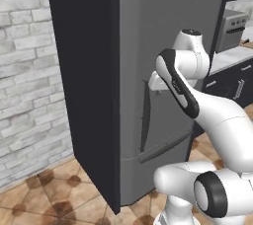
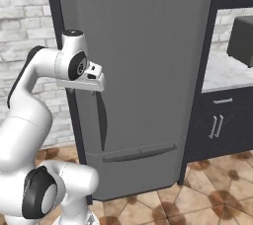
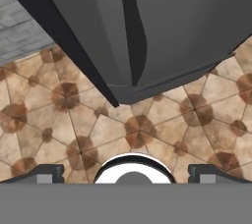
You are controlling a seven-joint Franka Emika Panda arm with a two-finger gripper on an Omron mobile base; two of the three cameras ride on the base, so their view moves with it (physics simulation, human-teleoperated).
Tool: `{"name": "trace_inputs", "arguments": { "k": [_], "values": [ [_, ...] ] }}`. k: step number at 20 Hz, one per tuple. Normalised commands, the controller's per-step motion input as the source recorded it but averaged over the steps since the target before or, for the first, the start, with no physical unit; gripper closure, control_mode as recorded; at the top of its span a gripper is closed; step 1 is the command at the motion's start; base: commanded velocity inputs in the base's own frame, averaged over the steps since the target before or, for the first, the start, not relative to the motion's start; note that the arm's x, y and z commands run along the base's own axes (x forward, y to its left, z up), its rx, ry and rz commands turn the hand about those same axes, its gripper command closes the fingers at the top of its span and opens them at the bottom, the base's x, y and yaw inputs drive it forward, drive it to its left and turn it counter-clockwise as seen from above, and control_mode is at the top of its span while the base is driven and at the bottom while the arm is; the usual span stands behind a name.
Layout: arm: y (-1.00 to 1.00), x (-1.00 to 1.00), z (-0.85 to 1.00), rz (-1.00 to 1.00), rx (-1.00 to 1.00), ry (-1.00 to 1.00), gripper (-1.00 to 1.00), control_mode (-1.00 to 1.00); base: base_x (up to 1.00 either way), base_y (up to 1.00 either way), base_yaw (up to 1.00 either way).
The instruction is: Retrieve a lemon from the fridge and place it on the cutting board with the fish.
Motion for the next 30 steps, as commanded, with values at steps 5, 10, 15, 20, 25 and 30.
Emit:
{"name": "trace_inputs", "arguments": {
  "k": [5, 10, 15, 20, 25, 30],
  "values": [
    [0.0, 0.32, 0.0, 0.11, 0.0, -0.1, -1.0, -1.0, 0.0, 0.0, 0.0],
    [-0.08, 0.43, 0.0, 0.1, 0.03, -0.1, -1.0, -1.0, 0.0, 0.0, 0.0],
    [-0.13, 0.37, -0.18, 0.08, 0.02, -0.17, -1.0, -1.0, 0.0, 0.0, 0.0],
    [-0.01, 0.6, -0.49, -0.01, -0.05, -0.08, -1.0, -1.0, 0.0, 0.0, 0.0],
    [0.04, 0.37, -0.23, -0.01, -0.01, -0.04, -1.0, -1.0, 0.0, 0.0, 0.0],
    [0.06, 0.27, -0.02, 0.0, 0.01, -0.04, -1.0, -1.0, 0.0, 0.0, 0.0]
  ]
}}
